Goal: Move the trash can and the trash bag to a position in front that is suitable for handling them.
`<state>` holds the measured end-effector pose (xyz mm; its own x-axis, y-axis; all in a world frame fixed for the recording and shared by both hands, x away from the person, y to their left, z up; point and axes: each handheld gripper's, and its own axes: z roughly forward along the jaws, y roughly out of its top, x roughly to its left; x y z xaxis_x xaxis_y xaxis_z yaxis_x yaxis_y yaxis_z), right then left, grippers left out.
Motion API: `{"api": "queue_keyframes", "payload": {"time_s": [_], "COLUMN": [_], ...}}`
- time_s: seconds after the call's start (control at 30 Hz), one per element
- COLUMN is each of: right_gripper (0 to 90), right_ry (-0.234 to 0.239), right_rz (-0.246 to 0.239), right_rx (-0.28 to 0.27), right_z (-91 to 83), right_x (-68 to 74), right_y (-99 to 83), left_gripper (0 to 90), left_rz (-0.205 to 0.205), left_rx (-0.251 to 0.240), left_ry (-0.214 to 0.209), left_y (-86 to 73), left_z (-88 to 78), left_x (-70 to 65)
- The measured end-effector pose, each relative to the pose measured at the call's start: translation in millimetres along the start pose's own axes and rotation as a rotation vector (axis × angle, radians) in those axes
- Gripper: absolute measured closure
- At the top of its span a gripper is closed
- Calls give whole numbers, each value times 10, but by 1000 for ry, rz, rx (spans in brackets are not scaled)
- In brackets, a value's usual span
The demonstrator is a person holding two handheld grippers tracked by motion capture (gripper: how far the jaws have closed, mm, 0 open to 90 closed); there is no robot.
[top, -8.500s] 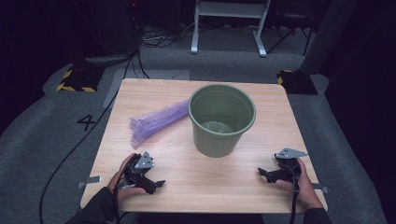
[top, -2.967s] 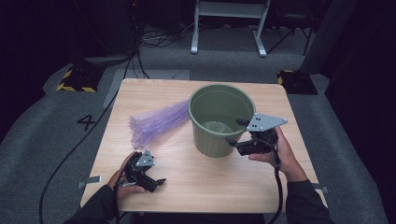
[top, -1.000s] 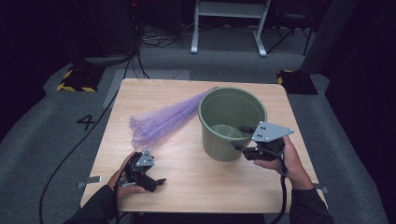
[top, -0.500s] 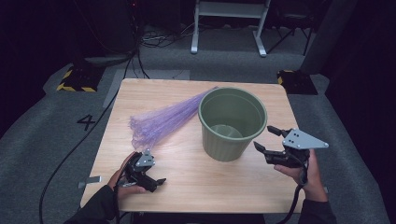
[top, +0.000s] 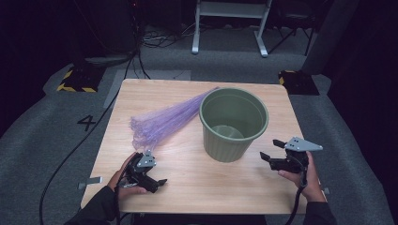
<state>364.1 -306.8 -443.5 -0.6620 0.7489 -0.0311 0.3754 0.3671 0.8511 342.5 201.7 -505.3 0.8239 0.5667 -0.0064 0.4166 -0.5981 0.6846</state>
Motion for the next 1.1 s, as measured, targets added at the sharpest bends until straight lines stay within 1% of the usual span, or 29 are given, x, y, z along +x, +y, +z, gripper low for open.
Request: {"api": "queue_keyframes", "payload": {"time_s": [0.03,0.07,0.1,0.13,0.17,0.27,0.37,0.4,0.47,0.5,0.57,0.6,0.67,0.73,0.83,0.93,0.97,1.03,1.1], "right_gripper": [238,238,237,234,234,230,230,231,231,232,232,235,234,236,237,237,236,236,236], "right_ry": [0,7,5,7,7,18,18,15,10,2,0,0,-2,-1,3,6,6,6,5], "right_rz": [0,9,6,10,10,7,16,18,20,23,24,30,30,26,28,33,32,33,33], "right_rx": [0,19,44,93,93,134,141,144,149,162,166,172,175,174,172,172,172,172,172], "right_z": [0,45,92,182,182,278,309,315,332,352,361,376,385,388,394,394,395,395,395], "right_x": [0,-11,-16,-19,-19,-18,-31,-37,-51,-68,-75,-84,-85,-80,-78,-84,-83,-83,-83], "right_y": [0,-59,-116,-207,-207,-301,-347,-358,-390,-422,-436,-454,-460,-458,-460,-462,-462,-462,-462], "left_gripper": [3,3,3,3,3,10,34,49,98,163,151,153,155,157,157,156,159,160,160], "left_rz": [-1,-3,-2,-3,-4,-2,-3,-3,-3,-1,10,8,12,3,-5,-3,1,5,6], "left_rx": [0,-1,0,-1,-1,1,-5,-9,-20,-23,-18,-16,-11,-15,-27,-50,-57,-63,-75], "left_ry": [2,2,5,5,6,10,8,13,19,20,35,48,56,71,83,96,108,112,104], "left_y": [0,1,3,4,5,10,7,6,7,7,10,9,8,3,-1,5,11,15,25], "left_z": [1,2,2,4,4,0,-9,-17,-31,-42,-51,-61,-68,-86,-117,-162,-186,-202,-228], "left_x": [-2,-3,-2,-1,0,2,5,8,12,11,7,15,24,41,65,88,93,93,88]}}
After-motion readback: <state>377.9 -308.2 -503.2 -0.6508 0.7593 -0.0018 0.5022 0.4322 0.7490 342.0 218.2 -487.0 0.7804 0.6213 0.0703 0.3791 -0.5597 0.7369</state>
